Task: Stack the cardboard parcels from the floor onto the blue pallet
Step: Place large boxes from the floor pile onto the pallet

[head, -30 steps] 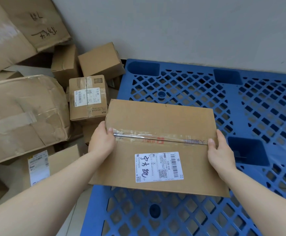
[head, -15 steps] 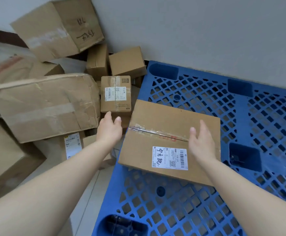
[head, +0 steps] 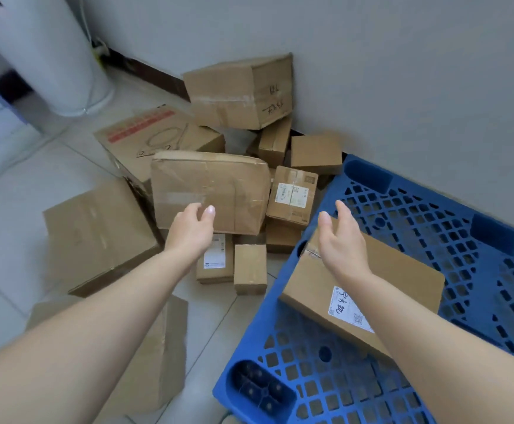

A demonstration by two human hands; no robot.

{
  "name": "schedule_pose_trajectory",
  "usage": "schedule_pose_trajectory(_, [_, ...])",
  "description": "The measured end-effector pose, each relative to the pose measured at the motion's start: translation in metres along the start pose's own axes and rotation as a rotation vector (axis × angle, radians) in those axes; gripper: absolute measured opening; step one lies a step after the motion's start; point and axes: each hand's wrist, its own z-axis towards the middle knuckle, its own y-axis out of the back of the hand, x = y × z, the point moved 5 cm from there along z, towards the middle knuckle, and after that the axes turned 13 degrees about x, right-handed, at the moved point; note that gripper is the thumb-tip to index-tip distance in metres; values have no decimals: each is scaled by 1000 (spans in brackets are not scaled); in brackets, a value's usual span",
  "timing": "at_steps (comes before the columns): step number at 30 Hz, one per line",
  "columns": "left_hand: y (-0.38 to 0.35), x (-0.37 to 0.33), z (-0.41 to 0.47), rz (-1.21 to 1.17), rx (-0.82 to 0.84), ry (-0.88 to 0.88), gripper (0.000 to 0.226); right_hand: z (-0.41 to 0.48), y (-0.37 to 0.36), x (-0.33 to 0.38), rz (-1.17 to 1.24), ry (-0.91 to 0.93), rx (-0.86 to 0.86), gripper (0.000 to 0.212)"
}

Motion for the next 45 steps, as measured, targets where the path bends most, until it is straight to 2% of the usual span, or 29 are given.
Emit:
schedule_pose_trajectory(9, [122, 93, -34, -139, -234, 142, 49, -17, -107, 91, -23, 157, 119, 54])
schedule_pose_trajectory(22, [195, 226, -88, -183, -380, 347, 50, -50, -238, 130, -133, 220, 361, 54])
schedule_pose_trajectory(32, [235, 256, -82, -240, -421, 349, 50, -50, -289, 172, -183, 270, 439, 54])
schedule_pose_trajectory(37, [270, 259, -55, -263, -405, 328, 51, -34, -314, 209, -181, 276, 432, 47])
schedule_pose_trajectory(45, [327, 271, 1, -306, -349, 301, 51, 0, -375, 266, -217, 232, 429, 53])
